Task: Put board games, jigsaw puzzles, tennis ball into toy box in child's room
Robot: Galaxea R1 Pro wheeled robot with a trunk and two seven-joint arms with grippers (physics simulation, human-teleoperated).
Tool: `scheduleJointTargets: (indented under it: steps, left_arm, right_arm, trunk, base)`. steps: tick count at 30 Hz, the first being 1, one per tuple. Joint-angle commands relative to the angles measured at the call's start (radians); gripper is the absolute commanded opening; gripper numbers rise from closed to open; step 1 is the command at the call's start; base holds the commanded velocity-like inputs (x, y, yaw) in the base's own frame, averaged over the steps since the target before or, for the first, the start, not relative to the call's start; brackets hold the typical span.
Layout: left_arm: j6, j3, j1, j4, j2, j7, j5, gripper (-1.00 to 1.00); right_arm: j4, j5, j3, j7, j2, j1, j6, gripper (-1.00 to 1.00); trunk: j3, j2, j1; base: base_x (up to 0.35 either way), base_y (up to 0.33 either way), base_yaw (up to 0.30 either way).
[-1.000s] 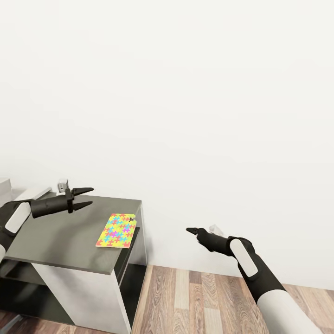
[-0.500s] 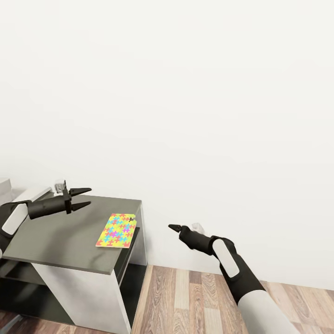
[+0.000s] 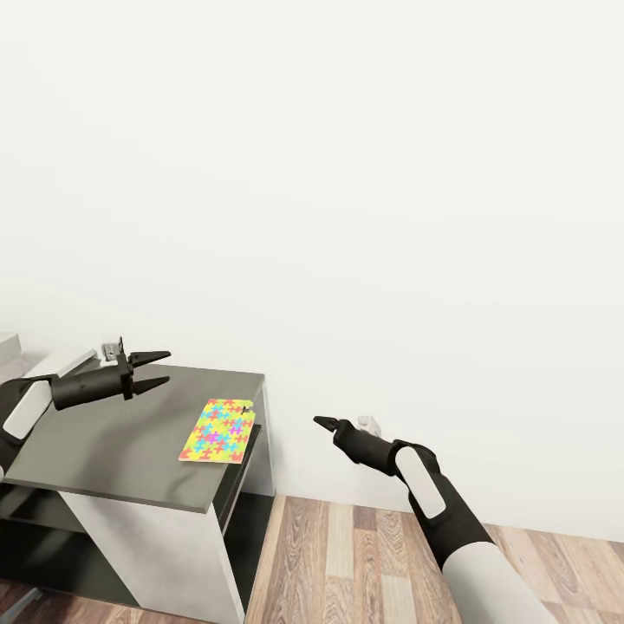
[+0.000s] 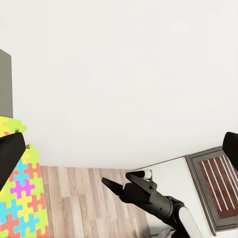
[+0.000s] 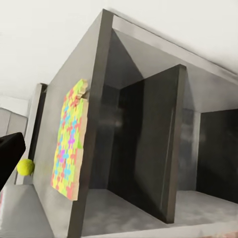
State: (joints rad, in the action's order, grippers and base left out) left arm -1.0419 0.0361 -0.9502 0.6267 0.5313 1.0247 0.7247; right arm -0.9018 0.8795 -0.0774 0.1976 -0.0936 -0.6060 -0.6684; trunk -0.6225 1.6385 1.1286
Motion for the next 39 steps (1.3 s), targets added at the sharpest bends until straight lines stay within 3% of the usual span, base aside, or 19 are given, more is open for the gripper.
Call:
scheduleJointTargets:
  steps: [1,11,20,39]
  left_arm:
    - [-0.003,0.004,-0.001,-0.001,0.001,0.003,0.002,1.0]
    - [-0.003,0.004,-0.001,-0.001,0.001,0.004,0.002,1.0]
    - [-0.003,0.003,-0.001,-0.001,0.001,0.004,0.002,1.0]
    - [-0.003,0.003,-0.001,-0.001,0.001,0.024,0.002,1.0]
  right_arm:
    - [0.0,-0.001,0.001,0.003,0.0,0.0,-0.004,1.0]
    - [0.003,0.007,0.006,0.006,0.0,0.0,-0.004,1.0]
    - [0.003,-0.001,0.0,0.075,-0.004,0.0,-0.002,1.0]
    - [0.004,-0.009,-0.005,0.093,-0.014,0.0,0.034,1.0]
  trunk:
    - [-0.001,0.001,0.0]
    - [-0.001,0.001,0.0]
    - [-0.001,0.001,0.0]
    - [-0.001,0.001,0.0]
  base:
    - [0.0,0.0,0.0]
    - [0.0,0.0,0.0]
    - [0.0,0.0,0.0]
    - [0.0,0.0,0.0]
